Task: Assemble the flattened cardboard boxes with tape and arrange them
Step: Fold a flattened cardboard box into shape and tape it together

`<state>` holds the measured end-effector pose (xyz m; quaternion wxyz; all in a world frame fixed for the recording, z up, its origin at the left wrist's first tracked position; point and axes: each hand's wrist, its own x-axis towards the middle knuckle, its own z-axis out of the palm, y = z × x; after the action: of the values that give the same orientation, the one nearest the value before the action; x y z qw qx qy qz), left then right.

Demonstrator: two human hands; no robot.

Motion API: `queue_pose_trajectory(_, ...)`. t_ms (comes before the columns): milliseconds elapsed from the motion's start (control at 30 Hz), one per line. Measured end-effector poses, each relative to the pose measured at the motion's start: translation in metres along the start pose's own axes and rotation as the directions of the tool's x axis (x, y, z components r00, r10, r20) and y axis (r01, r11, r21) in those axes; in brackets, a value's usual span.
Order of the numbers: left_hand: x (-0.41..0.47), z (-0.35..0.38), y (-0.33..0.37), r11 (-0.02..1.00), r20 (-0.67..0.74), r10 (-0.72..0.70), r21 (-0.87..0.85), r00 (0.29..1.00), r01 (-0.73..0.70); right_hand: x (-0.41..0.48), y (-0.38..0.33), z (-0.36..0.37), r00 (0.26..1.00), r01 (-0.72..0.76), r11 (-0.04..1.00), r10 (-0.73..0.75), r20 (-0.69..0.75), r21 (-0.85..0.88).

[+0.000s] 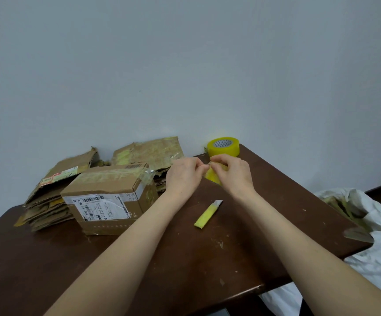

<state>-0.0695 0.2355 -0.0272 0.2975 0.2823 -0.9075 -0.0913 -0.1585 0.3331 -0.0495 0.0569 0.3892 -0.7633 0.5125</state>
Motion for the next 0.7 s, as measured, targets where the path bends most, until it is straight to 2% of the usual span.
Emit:
queue_pose_trajectory(67, -0.001, 0.002, -0.004, 0.998, 0.069, 0.000, 0.064, 0.998, -0.004, -0.004, 0.004, 0.004, 1.000, 0.004, 0.996, -0.002, 0.016, -0.084)
queue_pose_trajectory(133, 0.000, 0.001, -0.015, 0.984, 0.115, -0.072, 0.171, 0.991, 0.051, -0.007, 0.011, 0.002, 1.000, -0.005, 0.976, 0.008, 0.012, -0.216)
queue_pose_trajectory(200, -0.002, -0.005, -0.027, 0.961, 0.088, -0.131, 0.257, 0.988, 0.104, -0.009, 0.024, -0.004, 0.999, -0.028, 0.949, 0.031, 0.007, -0.313)
queue_pose_trajectory(267, -0.003, -0.013, -0.031, 0.965, 0.033, -0.064, 0.255, 0.997, 0.054, -0.013, 0.035, -0.002, 0.995, -0.019, 0.912, 0.059, 0.086, -0.410)
queue_pose_trajectory(367, -0.009, -0.026, -0.019, 0.973, 0.061, 0.029, 0.226, 0.998, -0.042, -0.018, 0.036, 0.012, 0.941, -0.033, 0.865, 0.195, 0.276, -0.500)
queue_pose_trajectory(433, -0.013, -0.043, -0.020, 0.979, 0.040, 0.046, 0.196, 0.998, -0.053, -0.019, 0.028, 0.016, 0.929, -0.062, 0.853, 0.240, 0.283, -0.519)
queue_pose_trajectory(500, -0.012, -0.070, -0.037, 0.985, -0.092, 0.046, 0.167, 0.995, -0.031, -0.014, 0.009, 0.018, 0.962, -0.056, 0.892, 0.168, 0.215, -0.449)
queue_pose_trajectory(567, -0.007, -0.102, -0.071, 0.989, -0.224, -0.030, 0.136, 0.974, 0.062, -0.010, -0.021, 0.026, 0.985, -0.019, 0.961, 0.066, 0.161, -0.275)
queue_pose_trajectory(633, -0.003, -0.130, -0.115, 0.974, -0.274, -0.140, 0.137, 0.951, 0.183, -0.008, -0.060, 0.044, 0.989, 0.060, 0.991, -0.043, 0.142, -0.119)
queue_pose_trajectory(700, -0.003, -0.147, -0.157, 0.941, -0.248, -0.271, 0.135, 0.930, 0.310, -0.008, -0.100, 0.064, 0.974, 0.150, 0.988, -0.141, 0.179, -0.035)
